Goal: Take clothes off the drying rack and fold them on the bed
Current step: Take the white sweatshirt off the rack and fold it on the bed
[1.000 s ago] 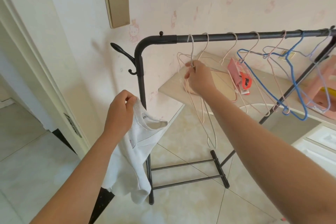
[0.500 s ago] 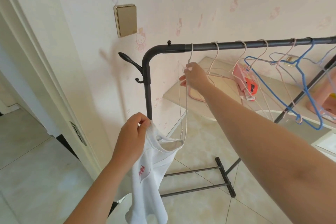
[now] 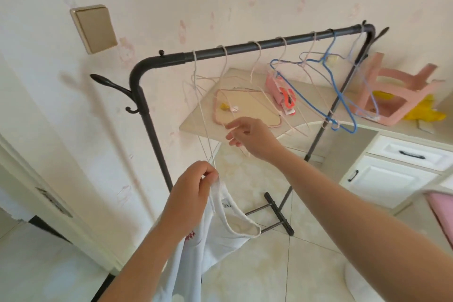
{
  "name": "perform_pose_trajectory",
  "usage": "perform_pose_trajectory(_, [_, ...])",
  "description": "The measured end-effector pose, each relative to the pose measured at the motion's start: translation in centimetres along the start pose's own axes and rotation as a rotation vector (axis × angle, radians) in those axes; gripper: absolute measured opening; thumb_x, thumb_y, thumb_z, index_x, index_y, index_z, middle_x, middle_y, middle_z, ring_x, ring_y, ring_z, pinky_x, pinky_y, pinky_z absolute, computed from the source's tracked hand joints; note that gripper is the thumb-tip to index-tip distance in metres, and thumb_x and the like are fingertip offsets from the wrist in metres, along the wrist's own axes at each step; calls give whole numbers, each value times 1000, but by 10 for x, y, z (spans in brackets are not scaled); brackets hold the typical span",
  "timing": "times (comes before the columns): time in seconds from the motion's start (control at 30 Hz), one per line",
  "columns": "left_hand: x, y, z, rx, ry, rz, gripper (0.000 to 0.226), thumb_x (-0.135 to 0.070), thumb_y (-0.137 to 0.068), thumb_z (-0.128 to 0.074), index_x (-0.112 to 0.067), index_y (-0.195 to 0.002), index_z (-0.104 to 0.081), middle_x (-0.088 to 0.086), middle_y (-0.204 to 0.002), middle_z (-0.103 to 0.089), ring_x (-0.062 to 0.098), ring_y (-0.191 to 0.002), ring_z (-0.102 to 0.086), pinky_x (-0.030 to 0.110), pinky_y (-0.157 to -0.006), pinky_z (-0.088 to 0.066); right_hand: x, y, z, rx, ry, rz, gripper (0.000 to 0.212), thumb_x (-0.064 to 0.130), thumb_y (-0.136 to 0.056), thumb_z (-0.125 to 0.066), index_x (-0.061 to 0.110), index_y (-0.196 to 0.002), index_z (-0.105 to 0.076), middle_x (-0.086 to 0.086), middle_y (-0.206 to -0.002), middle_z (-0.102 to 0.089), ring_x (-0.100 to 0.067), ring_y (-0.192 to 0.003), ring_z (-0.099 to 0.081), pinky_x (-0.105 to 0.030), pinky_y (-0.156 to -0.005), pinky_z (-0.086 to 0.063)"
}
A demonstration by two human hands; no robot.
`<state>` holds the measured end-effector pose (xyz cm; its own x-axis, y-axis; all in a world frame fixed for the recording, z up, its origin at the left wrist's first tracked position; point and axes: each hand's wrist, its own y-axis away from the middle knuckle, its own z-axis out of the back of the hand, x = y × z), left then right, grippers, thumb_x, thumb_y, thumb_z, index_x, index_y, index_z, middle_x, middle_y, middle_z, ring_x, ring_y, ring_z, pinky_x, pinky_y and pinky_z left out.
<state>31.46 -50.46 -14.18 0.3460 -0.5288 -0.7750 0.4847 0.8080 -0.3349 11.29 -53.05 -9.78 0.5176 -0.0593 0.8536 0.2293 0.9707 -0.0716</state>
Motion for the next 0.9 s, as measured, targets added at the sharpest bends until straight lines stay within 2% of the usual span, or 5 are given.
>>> perform_pose_trajectory(0.23, [-60, -7, -59, 133, 9, -127, 19, -16, -99, -49, -23, -83, -54, -13, -78, -57, -2, -69, -52, 11, -65, -37, -59, 116, 70, 168, 163, -123, 16, 21, -94, -59, 16, -106, -68, 4, -94, -74, -10, -81, -71, -31, -84, -55])
perform_pose_trajectory(0.37, [-97, 4, -94, 162, 33, -168, 15, -19, -99, -49, -16, -86, -57, -9, -78, -57, -1, -69, -51, 10, -64, -37, -100, 185, 101, 243, 163, -245, 46, 49, -73, -76, 26, -110, -66, 9, -105, -70, -7, -95, -67, -34, -95, -52])
perform_pose_trajectory(0.63, [-200, 43, -186, 218, 150, -280, 15, -12, -98, -51, -9, -85, -57, -13, -66, -48, -6, -58, -45, 11, -59, -34, -199, 366, 137, 25, 166, -489, 94, 23, -60, -91, 32, -138, -39, 4, -131, -42, -12, -119, -42, -30, -103, -37])
perform_pose_trajectory(0.8, [-255, 69, -247, 273, 262, -341, 14, -13, -98, -51, -11, -86, -56, -9, -70, -50, -1, -59, -42, 12, -61, -34, -246, 479, 169, -354, 171, -542, 63, 25, -69, -84, 26, -125, -56, 8, -117, -57, -9, -107, -53, -37, -100, -44])
perform_pose_trajectory(0.9, [-280, 80, -279, 338, 304, -375, 15, -15, -99, -50, -9, -87, -56, -3, -72, -50, 3, -61, -40, 14, -60, -34, -258, 521, 185, -410, 131, -563, 62, 28, -70, -83, 31, -126, -56, 6, -119, -58, -9, -107, -53, -29, -97, -43])
